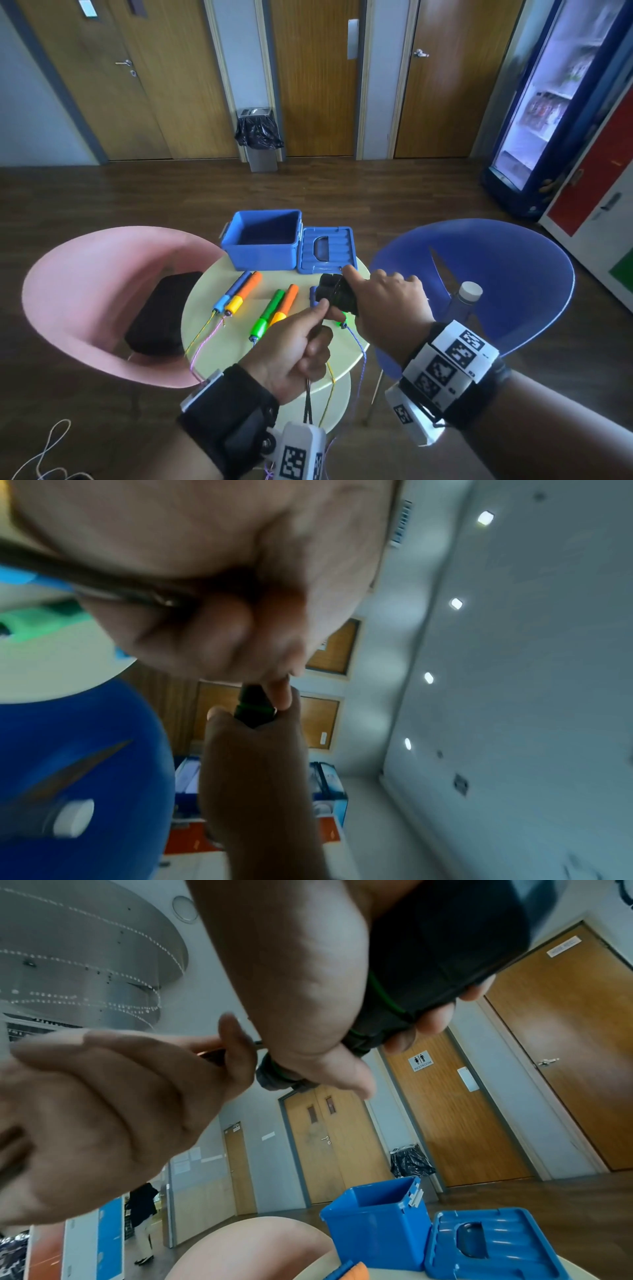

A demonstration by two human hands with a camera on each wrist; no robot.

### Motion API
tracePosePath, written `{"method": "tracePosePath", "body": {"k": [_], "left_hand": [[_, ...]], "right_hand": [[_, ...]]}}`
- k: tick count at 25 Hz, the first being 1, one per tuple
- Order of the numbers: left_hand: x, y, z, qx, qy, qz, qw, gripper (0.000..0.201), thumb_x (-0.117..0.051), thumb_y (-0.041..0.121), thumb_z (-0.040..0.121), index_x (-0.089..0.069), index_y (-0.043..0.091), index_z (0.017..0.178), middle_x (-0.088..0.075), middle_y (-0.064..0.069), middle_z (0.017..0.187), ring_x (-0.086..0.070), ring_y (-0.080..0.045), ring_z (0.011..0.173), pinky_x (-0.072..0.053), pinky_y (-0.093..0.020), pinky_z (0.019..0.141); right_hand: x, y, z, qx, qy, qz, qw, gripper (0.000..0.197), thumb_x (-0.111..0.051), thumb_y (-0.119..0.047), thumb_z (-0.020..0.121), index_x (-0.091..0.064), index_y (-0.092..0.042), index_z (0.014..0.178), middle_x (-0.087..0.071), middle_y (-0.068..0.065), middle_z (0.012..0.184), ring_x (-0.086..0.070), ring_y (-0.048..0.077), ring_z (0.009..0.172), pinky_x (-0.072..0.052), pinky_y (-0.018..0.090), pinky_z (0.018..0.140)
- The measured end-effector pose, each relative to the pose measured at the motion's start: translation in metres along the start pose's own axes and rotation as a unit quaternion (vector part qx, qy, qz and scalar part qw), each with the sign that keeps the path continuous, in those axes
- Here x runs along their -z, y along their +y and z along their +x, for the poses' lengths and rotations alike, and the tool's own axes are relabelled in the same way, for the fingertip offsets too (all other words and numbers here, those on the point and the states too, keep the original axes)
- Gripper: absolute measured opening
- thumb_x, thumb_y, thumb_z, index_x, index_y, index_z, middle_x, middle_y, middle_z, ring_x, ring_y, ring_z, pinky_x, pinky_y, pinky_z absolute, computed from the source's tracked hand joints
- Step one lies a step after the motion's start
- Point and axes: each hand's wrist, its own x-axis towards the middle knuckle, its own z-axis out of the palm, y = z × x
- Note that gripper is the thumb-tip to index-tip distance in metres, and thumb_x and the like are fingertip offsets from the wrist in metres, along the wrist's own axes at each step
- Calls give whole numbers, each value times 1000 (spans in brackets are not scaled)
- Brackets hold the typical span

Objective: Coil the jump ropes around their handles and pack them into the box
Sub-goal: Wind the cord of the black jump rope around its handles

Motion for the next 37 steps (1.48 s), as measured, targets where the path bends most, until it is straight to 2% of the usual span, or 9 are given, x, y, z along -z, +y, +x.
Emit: {"method": "tracePosePath", "body": {"k": [4, 12, 17, 18, 21, 23, 27, 31, 37], "left_hand": [[-5, -5, 5, -167, 64, 223, 958, 29, -47, 18, 103, -63, 5, 83, -63, -8, 68, -62, -18, 56, -48, -25, 55], [-9, -13, 8, -174, 111, 206, 957, 34, -46, 23, 104, -61, 11, 76, -39, 4, 51, -33, -14, 51, -28, -24, 49], [7, -10, 3, -269, 176, 572, 755, 32, -43, 39, 102, -66, 19, 89, -61, 0, 66, -55, -21, 67, -39, -36, 60], [8, -10, 2, -266, 187, 569, 755, 37, -42, 42, 101, -67, 18, 91, -61, -1, 66, -55, -22, 68, -39, -36, 60], [3, -9, 5, -139, 132, 252, 949, 47, -41, 47, 102, -72, 13, 93, -34, -1, 51, -33, -18, 42, -26, -28, 45], [1, -2, 0, -27, 70, 41, 996, 41, -48, 44, 100, -74, 14, 93, -21, 0, 52, -19, -12, 36, -13, -22, 42], [5, 6, -6, 35, 2, -25, 999, 23, -61, 39, 89, -71, 20, 80, -42, 2, 55, -40, -11, 41, -28, -22, 48], [-1, -3, 0, -111, 66, 61, 990, 21, -57, 21, 99, -69, 9, 85, -65, -6, 74, -67, -17, 64, -57, -41, 73], [8, -16, 3, -381, 156, 423, 807, 35, -56, 34, 97, -58, 11, 71, -50, -4, 56, -44, -18, 50, -45, -37, 74]], "right_hand": [[1, 6, 3, -6, -38, 42, 998, 38, -50, -20, 84, -36, -26, 118, -43, 0, 79, -43, 29, 69, -33, 34, 65], [-7, -2, 9, -35, -75, 67, 994, 31, -50, -19, 84, -43, -15, 114, -47, 0, 83, -61, 29, 87, -35, 34, 68], [-12, -1, 8, -51, -89, 114, 988, 34, -53, -21, 81, -43, -18, 113, -46, -2, 79, -56, 29, 76, -34, 34, 66], [-11, -1, 6, -51, -76, 113, 989, 35, -53, -22, 80, -43, -18, 113, -46, -2, 79, -54, 30, 74, -33, 34, 66], [-8, -6, 3, -44, -18, 99, 994, 26, -55, -26, 82, -40, -19, 102, -51, -2, 79, -60, 29, 77, -32, 34, 63], [-6, -8, 1, -40, 7, 76, 996, 28, -60, -29, 79, -43, -18, 98, -54, -1, 77, -59, 29, 70, -29, 34, 59], [-6, -8, 3, -32, 55, 49, 997, 34, -72, -16, 54, -52, -13, 80, -50, 2, 58, -48, 26, 45, -23, 30, 52], [1, -7, 7, -29, 26, 63, 997, 30, -66, -19, 65, -50, -15, 90, -54, 1, 68, -53, 29, 56, -27, 33, 56], [8, 1, 1, -63, -107, 241, 963, 17, -51, -27, 82, -40, -20, 93, -49, -7, 72, -51, 25, 69, -38, 32, 58]]}}
